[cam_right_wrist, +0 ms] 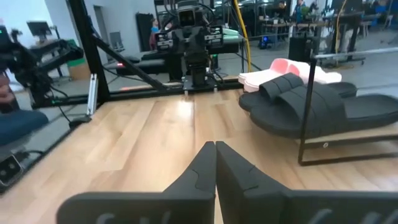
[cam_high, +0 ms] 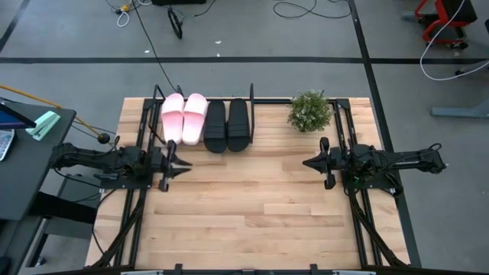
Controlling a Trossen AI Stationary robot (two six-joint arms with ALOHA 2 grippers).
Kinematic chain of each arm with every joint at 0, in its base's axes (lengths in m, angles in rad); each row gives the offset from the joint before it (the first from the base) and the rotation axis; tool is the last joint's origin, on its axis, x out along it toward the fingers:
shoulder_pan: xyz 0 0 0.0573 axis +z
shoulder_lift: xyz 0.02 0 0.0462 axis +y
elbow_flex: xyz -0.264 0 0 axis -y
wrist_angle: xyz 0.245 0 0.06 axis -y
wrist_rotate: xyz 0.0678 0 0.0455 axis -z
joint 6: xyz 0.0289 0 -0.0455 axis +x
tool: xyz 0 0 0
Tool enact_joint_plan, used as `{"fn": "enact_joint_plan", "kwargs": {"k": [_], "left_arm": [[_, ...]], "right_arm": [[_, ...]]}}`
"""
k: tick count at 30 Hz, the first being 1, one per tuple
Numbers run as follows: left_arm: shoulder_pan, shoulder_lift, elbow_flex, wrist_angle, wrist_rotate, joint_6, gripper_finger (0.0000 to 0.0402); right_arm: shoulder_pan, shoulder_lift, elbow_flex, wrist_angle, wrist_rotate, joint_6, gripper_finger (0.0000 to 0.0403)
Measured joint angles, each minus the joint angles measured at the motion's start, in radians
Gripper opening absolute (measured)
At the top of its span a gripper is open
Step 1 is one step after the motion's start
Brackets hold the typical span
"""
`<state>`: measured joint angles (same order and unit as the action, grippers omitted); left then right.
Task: Pick and place slides into the shelf
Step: Return to Home Position
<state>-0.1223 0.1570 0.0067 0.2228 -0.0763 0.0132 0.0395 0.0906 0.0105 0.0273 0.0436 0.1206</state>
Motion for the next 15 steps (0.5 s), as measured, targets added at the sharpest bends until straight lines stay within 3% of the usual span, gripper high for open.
{"fn": "enact_joint_plan", "kwargs": {"k": [15], "left_arm": [[0.002, 0.0, 0.0, -0.013, 0.008, 0.05, 0.0101]], "right_arm": [[0.0, 0.0, 0.0, -0.003, -0.001, -0.001, 0.001]]}}
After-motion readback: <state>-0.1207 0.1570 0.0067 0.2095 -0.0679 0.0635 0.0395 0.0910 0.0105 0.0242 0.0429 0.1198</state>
